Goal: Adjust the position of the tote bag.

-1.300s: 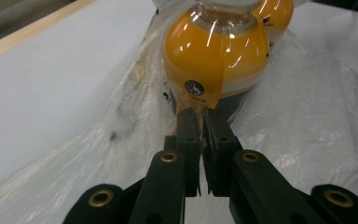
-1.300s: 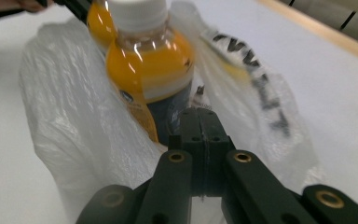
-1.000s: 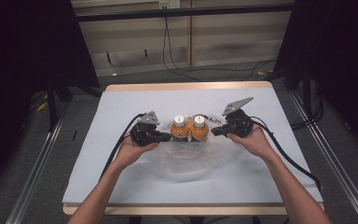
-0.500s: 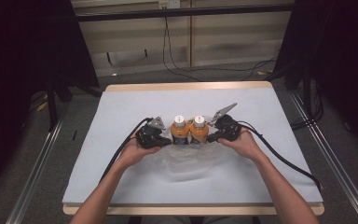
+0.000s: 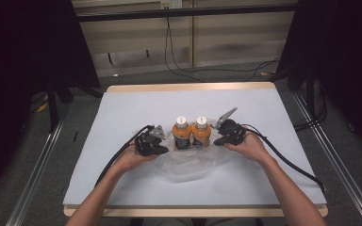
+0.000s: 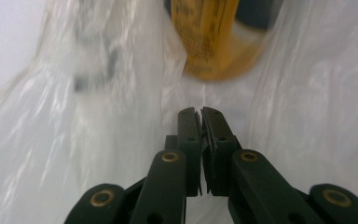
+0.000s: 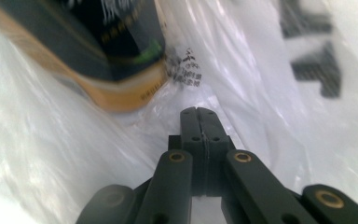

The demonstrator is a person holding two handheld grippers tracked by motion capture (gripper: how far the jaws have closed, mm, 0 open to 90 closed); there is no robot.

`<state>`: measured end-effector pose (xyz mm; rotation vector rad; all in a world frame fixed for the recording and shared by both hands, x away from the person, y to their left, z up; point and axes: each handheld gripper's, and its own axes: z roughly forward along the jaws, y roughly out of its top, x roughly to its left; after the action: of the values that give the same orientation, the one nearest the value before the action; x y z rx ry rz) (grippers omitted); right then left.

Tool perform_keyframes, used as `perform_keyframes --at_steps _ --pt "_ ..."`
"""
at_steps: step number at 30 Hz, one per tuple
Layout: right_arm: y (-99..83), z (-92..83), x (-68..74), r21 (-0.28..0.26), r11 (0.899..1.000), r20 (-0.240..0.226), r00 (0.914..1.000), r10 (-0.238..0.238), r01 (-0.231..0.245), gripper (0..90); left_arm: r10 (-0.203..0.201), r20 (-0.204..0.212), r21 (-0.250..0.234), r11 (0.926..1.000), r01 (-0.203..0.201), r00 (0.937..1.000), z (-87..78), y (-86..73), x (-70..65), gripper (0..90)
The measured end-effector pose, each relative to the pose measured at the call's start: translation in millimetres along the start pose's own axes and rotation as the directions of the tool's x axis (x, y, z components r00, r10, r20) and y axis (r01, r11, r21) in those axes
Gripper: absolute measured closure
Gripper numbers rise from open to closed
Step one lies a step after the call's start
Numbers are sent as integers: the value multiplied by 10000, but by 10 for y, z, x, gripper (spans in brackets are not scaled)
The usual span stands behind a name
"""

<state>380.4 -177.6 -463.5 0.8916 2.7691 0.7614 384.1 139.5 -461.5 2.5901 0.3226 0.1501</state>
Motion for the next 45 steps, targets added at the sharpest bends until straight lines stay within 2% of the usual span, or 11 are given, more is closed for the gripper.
perform_keyframes --at_steps 7,11,14,16,20,25,29,36,42,43,45 --pt "-9 -60 8 786 9956 536 9970 -555 512 900 135 -267 534 9985 -121 9996 -94 -104 45 894" --pt "-30 -93 -20 1293 9890 901 9924 -843 723 900 547 -405 900 9946 -509 9977 -101 -83 41 900" --pt "-68 -125 -57 1492 9861 1042 9906 -890 729 900 480 -615 1098 9931 -410 9970 -105 -87 49 900" --pt "-98 -137 -83 1473 9873 1095 9911 -757 592 900 494 -918 1361 9900 -366 9946 -120 -107 72 900" --pt "-125 -151 -128 1418 9890 1192 9911 -593 421 900 125 -800 1224 9925 -26 9967 -172 -198 140 900" --pt "-142 -167 -171 1617 9846 1395 9862 -897 667 900 303 -907 1407 9899 -173 9954 -199 -230 124 900" --pt "-199 -207 -214 1765 9818 1480 9843 -964 696 900 141 -864 1510 9885 -9 9962 -246 -295 102 900" --pt "-232 -228 -177 1842 9799 1414 9846 -1030 761 900 315 -870 1676 9857 -166 9957 -299 -360 62 900" --pt "-299 -266 -123 1583 9826 1115 9870 -1155 971 900 132 -785 1663 9861 0 9968 -334 -418 42 900" --pt "-317 -266 -99 1495 9837 1155 9863 -1176 998 900 332 -762 1706 9851 -198 9965 -342 -422 57 900" --pt "-342 -283 -85 1472 9826 1099 9854 -1304 1136 900 85 -793 1560 9877 40 9968 -343 -436 57 900"
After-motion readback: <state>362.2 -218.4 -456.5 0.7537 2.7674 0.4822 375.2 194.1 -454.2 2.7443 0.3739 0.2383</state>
